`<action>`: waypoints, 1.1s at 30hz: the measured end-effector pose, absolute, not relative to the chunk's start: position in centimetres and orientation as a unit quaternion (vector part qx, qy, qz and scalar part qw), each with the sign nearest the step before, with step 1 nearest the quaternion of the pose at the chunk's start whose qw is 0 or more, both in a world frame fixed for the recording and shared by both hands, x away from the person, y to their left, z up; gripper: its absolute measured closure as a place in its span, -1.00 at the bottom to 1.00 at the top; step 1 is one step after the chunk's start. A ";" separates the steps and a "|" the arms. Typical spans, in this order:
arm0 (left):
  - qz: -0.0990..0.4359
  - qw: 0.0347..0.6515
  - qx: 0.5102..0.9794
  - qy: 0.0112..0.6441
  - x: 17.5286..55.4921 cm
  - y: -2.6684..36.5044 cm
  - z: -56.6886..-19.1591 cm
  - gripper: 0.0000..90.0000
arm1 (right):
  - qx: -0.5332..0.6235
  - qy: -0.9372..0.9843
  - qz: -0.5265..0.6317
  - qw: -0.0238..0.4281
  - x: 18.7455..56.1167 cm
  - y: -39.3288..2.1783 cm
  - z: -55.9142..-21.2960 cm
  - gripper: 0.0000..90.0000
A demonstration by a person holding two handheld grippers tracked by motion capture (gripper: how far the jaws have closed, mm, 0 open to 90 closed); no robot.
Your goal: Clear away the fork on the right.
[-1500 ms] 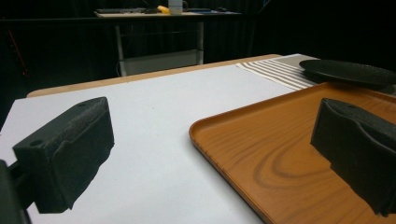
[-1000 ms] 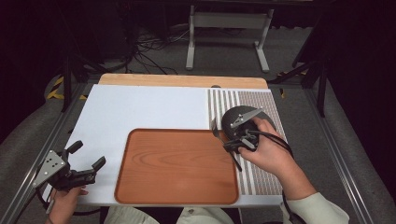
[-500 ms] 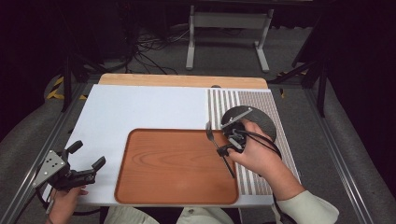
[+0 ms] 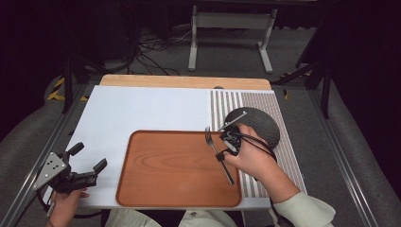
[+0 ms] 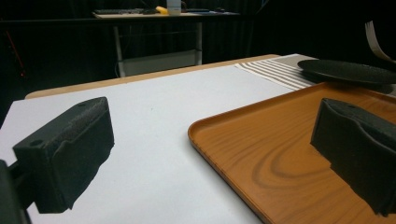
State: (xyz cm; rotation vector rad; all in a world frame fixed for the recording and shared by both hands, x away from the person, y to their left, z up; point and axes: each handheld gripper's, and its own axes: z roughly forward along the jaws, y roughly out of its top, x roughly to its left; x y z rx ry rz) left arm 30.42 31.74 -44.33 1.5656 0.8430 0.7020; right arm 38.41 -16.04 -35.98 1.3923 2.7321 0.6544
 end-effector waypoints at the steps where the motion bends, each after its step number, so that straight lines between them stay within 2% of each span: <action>1: 0.300 0.577 0.669 0.360 30.4 31.7 -44.3 -1.00 | 0.448 0.870 0.205 0.000 38.5 -16.0 -36.1 0.88; 33: 0.299 0.578 0.669 0.360 30.4 31.8 -44.3 -1.00 | 0.490 0.859 0.140 -0.046 39.9 -14.1 -40.5 0.88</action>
